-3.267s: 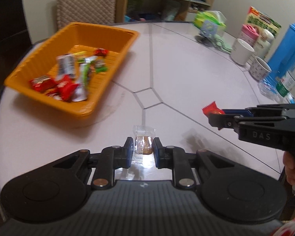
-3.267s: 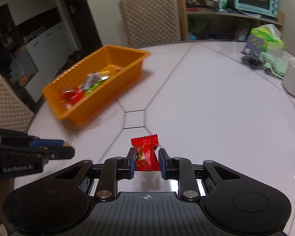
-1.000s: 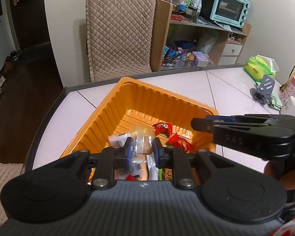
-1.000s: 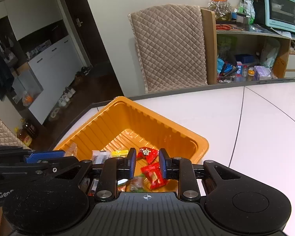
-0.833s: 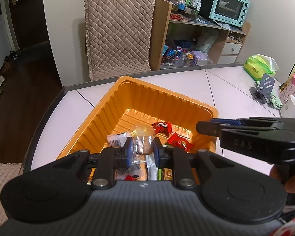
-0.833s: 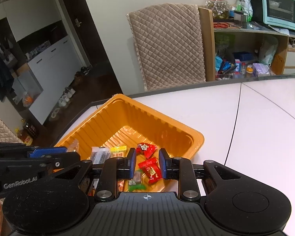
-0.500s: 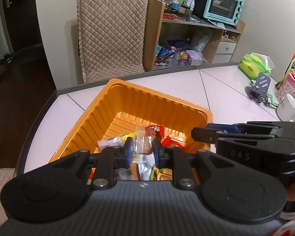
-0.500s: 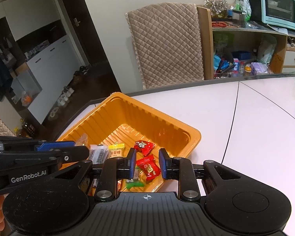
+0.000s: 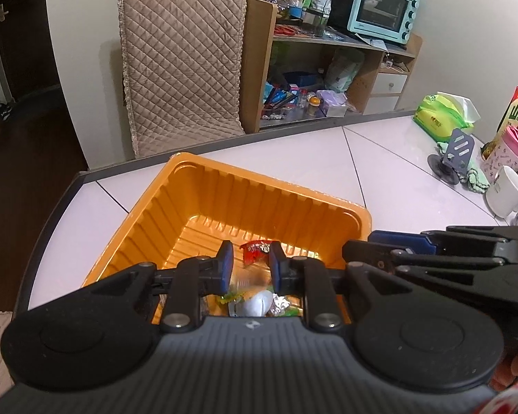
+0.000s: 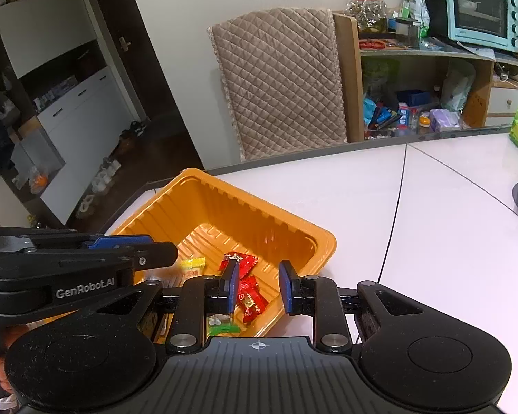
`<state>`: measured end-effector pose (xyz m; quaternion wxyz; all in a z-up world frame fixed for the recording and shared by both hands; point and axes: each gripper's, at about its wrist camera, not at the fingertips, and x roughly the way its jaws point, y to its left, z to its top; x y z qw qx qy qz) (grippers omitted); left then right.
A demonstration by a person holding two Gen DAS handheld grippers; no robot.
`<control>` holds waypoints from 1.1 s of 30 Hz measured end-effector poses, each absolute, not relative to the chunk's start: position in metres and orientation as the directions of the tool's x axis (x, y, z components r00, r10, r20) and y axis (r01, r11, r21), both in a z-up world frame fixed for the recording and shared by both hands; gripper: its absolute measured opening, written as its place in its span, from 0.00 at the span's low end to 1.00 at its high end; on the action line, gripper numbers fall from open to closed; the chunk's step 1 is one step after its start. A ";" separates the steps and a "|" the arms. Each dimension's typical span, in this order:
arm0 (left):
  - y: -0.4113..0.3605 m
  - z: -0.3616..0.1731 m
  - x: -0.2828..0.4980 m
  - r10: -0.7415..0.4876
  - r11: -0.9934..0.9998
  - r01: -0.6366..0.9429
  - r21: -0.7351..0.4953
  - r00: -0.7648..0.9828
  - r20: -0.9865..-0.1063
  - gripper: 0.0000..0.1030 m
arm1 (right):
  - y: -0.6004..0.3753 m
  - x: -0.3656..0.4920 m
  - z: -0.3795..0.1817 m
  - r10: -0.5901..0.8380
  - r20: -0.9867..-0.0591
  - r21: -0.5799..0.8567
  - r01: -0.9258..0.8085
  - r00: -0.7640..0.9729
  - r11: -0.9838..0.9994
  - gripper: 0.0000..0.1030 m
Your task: Organize snacks
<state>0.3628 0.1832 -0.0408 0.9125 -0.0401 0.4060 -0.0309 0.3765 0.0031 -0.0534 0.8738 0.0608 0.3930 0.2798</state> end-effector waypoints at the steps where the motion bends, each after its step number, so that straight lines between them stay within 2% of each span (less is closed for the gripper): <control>1: 0.184 -0.041 0.364 -0.093 0.994 0.026 -0.102 0.667 -0.739 0.20 | 0.003 0.377 -0.053 0.538 -0.651 0.328 -0.441 0.535 0.835 0.25; 3: 0.184 -0.043 0.365 -0.089 0.995 0.019 -0.102 0.664 -0.742 0.28 | 0.002 0.377 -0.052 0.540 -0.649 0.330 -0.441 0.536 0.835 0.25; 13: 0.198 -0.034 0.339 -0.070 0.993 -0.028 -0.118 0.662 -0.746 0.36 | -0.006 0.363 -0.042 0.565 -0.633 0.351 -0.454 0.529 0.819 0.25; 17: 0.203 -0.021 0.313 -0.036 0.993 -0.061 -0.103 0.668 -0.744 0.48 | -0.009 0.348 -0.035 0.582 -0.623 0.363 -0.466 0.523 0.807 0.26; 19: 0.203 -0.014 0.299 -0.014 0.993 -0.075 -0.087 0.675 -0.737 0.50 | -0.011 0.337 -0.030 0.591 -0.616 0.371 -0.470 0.522 0.801 0.27; 21: 0.202 -0.006 0.283 0.008 0.992 -0.096 -0.078 0.677 -0.736 0.53 | -0.016 0.325 -0.025 0.602 -0.608 0.382 -0.475 0.517 0.793 0.40; 22: 0.202 -0.002 0.275 0.012 0.991 -0.104 -0.080 0.675 -0.737 0.54 | -0.019 0.318 -0.022 0.604 -0.604 0.386 -0.472 0.520 0.792 0.52; 23: 0.201 0.003 0.266 0.014 0.990 -0.113 -0.084 0.673 -0.739 0.55 | -0.023 0.310 -0.020 0.606 -0.595 0.391 -0.469 0.528 0.792 0.60; 29: 0.186 0.025 0.208 0.028 0.985 -0.144 -0.092 0.671 -0.741 0.67 | -0.050 0.263 -0.006 0.626 -0.581 0.422 -0.465 0.520 0.778 0.72; 33: 0.167 0.036 0.168 0.023 0.983 -0.150 -0.103 0.666 -0.745 0.69 | -0.073 0.227 0.003 0.620 -0.585 0.416 -0.462 0.523 0.783 0.76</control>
